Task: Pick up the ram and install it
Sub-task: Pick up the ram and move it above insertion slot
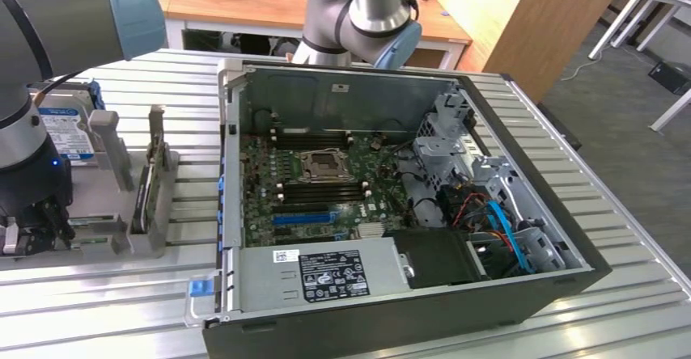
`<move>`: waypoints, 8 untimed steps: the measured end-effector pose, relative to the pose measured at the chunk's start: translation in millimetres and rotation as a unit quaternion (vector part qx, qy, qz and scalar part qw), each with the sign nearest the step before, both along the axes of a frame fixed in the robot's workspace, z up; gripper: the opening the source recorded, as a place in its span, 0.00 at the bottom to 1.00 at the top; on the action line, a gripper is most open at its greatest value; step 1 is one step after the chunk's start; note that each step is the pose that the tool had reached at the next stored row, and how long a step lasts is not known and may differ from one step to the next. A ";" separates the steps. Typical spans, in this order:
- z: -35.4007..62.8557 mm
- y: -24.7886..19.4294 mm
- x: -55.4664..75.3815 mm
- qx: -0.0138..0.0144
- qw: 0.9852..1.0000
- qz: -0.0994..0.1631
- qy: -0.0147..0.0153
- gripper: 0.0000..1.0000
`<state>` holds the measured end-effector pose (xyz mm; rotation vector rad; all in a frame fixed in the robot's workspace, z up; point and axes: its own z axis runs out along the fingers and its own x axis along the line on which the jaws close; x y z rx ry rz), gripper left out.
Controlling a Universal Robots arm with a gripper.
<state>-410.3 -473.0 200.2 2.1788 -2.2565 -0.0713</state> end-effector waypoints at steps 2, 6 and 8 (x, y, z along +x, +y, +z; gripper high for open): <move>0.0 0.0 0.0 0.000 1.000 0.000 0.000 0.21; 0.0 0.0 0.0 0.000 1.000 0.000 0.000 0.21; 0.0 0.0 0.0 0.000 1.000 0.000 0.000 0.21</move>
